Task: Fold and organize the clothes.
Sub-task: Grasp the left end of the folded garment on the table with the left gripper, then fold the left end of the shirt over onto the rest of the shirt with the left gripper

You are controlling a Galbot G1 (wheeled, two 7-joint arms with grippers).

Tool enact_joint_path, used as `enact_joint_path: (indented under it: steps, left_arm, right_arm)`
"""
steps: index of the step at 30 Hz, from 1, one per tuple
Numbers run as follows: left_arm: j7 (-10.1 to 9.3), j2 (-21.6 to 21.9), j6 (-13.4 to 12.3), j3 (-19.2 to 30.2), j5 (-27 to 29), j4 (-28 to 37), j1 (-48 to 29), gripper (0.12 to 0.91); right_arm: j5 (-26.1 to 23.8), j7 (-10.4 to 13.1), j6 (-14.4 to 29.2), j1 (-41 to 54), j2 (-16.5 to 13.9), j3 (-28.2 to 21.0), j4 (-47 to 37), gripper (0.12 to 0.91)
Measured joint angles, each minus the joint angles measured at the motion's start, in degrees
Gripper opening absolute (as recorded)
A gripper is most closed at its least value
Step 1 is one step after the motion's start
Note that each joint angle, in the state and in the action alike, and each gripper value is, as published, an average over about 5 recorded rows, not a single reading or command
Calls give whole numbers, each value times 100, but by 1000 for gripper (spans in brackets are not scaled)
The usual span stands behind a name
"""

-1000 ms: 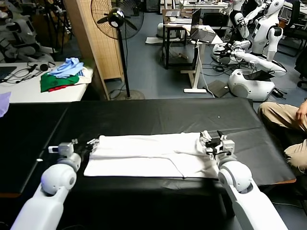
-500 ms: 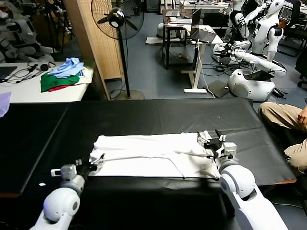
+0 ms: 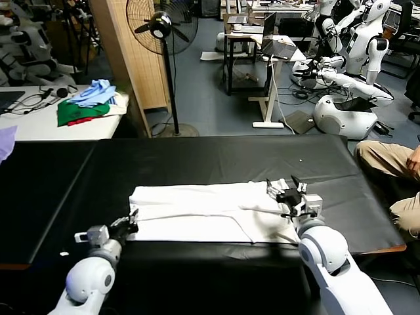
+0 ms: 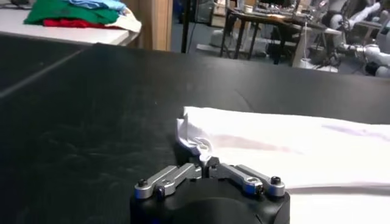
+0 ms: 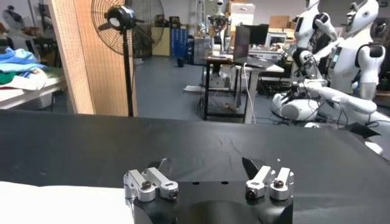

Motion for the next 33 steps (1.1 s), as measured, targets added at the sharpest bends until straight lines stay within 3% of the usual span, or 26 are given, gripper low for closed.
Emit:
enact_joint_path:
  steps: [6,12,16,19,24,33]
  left_arm:
    - [36,262,-392,-102,995,50,90,147]
    - [85,1004,-745,-543,1936,148,326,147]
    - [108,1615,-814,-892,2315,205,505,147]
    - [103,1821,-709,-957,2500,115,580,147]
    - [54,1626,-455,-632,2369,-304,544,147]
    - [-266,574,23,881,1206,-962,105,147]
  right_arm:
    - [-5,16,-3,-25,50,22,37,798]
    - [-31,40,-19,-41,125,15,77,798]
    - [-117,42,-22,-99,198,11,88,798]
    - [-156,48,-34,-154,228,13,110,798]
    - [-184,88,-76,-269,220,95,186,798]
    - [-338,102,-89,-514,287,299,270,798]
